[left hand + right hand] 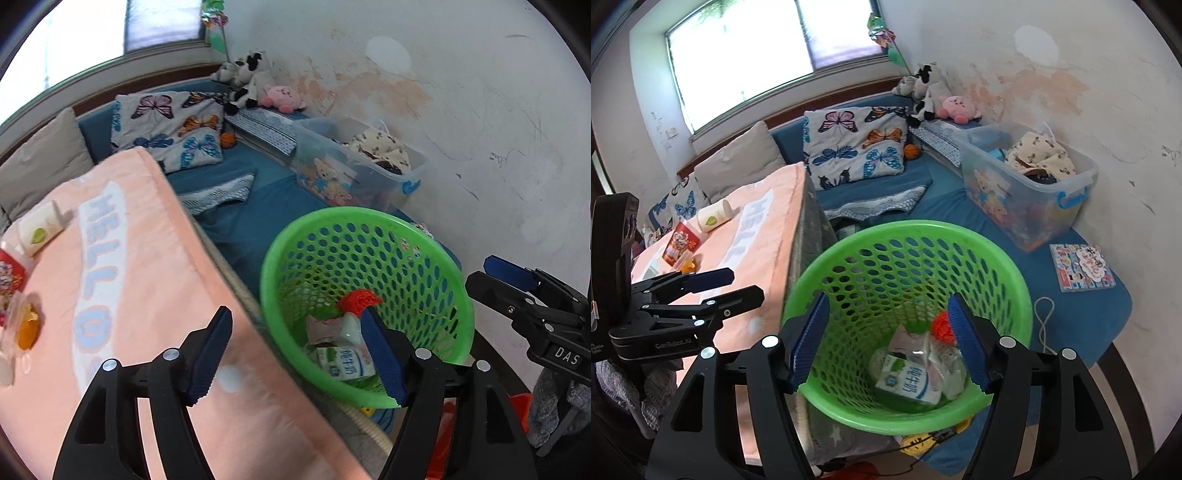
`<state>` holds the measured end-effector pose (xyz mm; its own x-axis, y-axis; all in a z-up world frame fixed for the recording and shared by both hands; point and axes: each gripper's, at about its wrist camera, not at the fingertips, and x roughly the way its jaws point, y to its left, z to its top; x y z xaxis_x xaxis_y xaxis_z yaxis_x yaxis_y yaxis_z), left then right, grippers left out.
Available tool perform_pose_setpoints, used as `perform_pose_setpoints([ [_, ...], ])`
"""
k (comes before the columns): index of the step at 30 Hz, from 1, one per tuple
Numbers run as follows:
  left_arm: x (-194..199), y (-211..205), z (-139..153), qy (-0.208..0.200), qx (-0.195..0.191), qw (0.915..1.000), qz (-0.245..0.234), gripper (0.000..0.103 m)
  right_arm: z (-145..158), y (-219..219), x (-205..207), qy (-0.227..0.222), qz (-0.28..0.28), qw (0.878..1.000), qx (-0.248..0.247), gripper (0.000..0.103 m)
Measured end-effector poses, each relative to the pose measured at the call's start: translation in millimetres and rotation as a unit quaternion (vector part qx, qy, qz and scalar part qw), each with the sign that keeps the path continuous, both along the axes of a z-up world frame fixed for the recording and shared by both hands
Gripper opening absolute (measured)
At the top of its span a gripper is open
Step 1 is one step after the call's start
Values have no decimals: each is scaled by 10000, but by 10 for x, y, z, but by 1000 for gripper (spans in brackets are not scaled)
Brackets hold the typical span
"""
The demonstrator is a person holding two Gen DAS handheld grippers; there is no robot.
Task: Collect trash
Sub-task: 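Move both tools back over the table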
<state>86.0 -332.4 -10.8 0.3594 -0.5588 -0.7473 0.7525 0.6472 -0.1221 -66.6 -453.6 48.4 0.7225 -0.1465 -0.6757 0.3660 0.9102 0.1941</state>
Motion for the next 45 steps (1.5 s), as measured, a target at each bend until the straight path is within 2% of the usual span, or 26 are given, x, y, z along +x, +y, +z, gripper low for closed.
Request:
perform_pose_setpoints([
  [9,200,669,154,-174,-82,9973,710,72,110,334,336,-69,502,9987,-78,68],
  [18,568,1512,249,-334,30,9838,1759,72,180,789,794,-107,1170,9930,-98,68],
  [22,758,1965,266,-278,61,9725,2311,72,202,1056,1010,-117,1510,9884,-131,68],
  [28,1066,2661,290,-282,156,9474,3184,72,226,1430,1319,-124,1972,9802,-135,68],
  [30,1182,2916,283,-211,145,9365,3496,72,231,1561,1416,-119,2130,9769,-159,68],
  [36,1428,3387,218,18,102,9138,4061,72,210,1860,1660,-89,2461,9690,-197,68],
  [40,1572,3516,136,179,127,9042,4265,75,162,2032,1791,-26,2640,9643,-206,68],
  [45,1768,3559,27,318,165,8978,4389,78,82,2184,1932,67,2819,9592,-219,68],
])
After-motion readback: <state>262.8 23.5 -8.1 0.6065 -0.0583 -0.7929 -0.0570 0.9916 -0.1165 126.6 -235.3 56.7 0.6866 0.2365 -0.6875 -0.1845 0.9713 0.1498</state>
